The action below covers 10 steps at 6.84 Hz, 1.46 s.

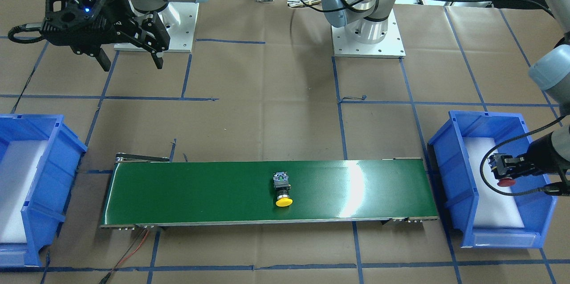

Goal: Transport two buttons from left to right
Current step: 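Grasp the red-capped button with the left gripper and lift it, then place the red button on the conveyor while the right gripper approaches the yellow button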

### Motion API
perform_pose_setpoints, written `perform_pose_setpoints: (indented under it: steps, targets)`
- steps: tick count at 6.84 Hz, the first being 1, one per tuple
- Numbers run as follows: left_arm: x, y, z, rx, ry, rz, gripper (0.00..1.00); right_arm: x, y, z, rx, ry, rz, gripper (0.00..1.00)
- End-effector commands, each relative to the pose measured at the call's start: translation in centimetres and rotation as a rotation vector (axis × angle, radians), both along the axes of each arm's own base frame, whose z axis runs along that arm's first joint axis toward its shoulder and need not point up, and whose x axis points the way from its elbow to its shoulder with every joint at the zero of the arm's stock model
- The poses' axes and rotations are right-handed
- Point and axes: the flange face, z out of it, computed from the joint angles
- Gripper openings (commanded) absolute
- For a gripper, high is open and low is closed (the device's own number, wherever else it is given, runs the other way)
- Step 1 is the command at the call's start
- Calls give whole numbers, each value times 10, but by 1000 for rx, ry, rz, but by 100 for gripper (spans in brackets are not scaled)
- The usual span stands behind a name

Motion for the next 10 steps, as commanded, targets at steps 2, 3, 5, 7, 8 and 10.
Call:
perform_pose_setpoints:
  steps: [2, 3, 5, 7, 8, 10]
  targets:
    - [-5, 1, 61, 29, -21, -4, 0, -2, 0, -5, 8, 7, 11, 100]
    - [-22, -5, 62, 24, -21, 4, 0, -2, 1, -9, 17, 7, 12, 100]
    - [-107, -20, 77, 0, -42, 2, 0, -1, 0, -20, 29, 1, 13, 100]
    - [-184, -27, 69, 11, -39, -5, 0, -2, -8, -26, 16, 6, 11, 100]
    - [-208, -28, 62, 19, -40, -1, 0, -1, -16, -32, 8, 1, 13, 100]
    - [-236, -28, 47, 38, -41, 2, 0, 1, -29, -53, 51, -2, 4, 100]
